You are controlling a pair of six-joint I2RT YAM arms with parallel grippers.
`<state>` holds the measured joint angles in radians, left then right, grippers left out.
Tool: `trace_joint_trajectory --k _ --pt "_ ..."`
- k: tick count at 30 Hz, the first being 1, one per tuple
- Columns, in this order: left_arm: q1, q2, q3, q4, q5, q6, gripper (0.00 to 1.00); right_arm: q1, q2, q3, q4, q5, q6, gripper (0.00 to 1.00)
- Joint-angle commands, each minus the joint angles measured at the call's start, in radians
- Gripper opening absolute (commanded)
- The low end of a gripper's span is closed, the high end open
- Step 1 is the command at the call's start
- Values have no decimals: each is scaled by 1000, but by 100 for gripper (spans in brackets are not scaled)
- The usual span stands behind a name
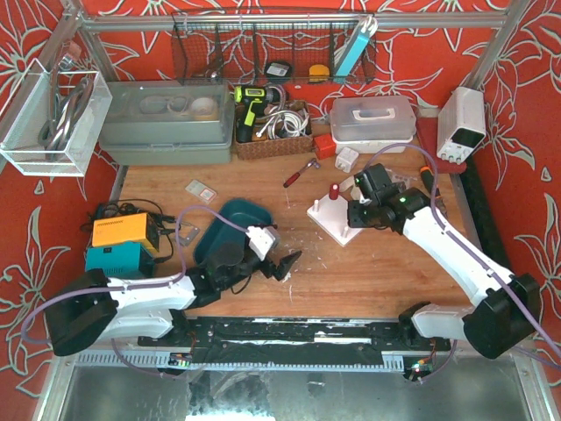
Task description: Install the large spring
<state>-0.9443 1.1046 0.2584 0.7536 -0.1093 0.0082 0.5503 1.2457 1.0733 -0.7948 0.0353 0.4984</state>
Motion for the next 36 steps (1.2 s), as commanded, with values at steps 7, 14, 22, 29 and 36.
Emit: trace_joint_trajectory --k 7,14,22,29,36 --pt "24 19 63 -91 -93 -105 100 -7 47 -27 38 -40 -32 11" --pt "29 -12 45 -84 -123 -102 100 -7 80 -38 74 -34 -41 10" --pt "29 -12 45 -83 -125 -100 100 -8 126 -44 97 -4 -62 11" --pt "29 -9 47 -85 -128 -99 100 -7 174 -62 130 -6 -71 15" --pt "29 -17 45 -87 -132 -99 100 -7 228 -86 164 -15 -68 29"
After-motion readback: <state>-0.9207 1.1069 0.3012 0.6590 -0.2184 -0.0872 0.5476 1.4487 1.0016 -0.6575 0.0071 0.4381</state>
